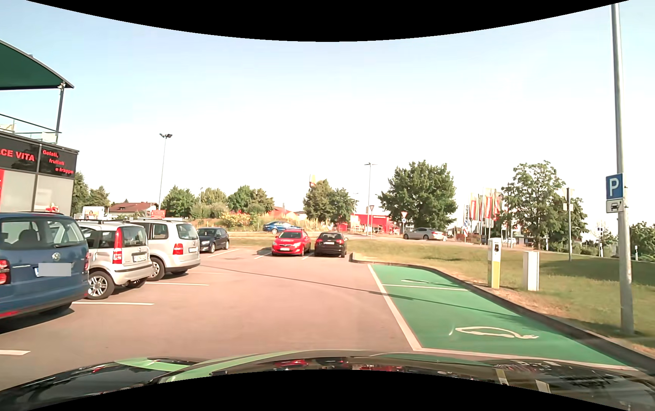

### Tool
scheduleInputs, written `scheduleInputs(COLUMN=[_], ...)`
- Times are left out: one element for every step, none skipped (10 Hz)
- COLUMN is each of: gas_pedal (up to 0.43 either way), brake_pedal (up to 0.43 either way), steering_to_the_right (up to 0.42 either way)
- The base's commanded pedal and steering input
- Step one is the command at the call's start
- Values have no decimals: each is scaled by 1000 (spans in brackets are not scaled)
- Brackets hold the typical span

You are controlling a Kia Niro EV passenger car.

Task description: Follow the waypoints while adhering to traffic rules and regulations

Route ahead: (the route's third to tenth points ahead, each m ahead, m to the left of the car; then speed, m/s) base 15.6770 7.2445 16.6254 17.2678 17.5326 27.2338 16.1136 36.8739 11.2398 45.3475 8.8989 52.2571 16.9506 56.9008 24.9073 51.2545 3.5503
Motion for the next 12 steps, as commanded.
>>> scheduleInputs(gas_pedal=[0, 0, 0, 0, 0, 0, 0, 0, 0, 0, 0, 0], brake_pedal=[0, 0, 0, 0, 0, 0, 0, 0, 0, 0, 0, 0], steering_to_the_right=[-2, -2, -2, -2, -3, -4, -4, -5, -5, -4, -4, -4])
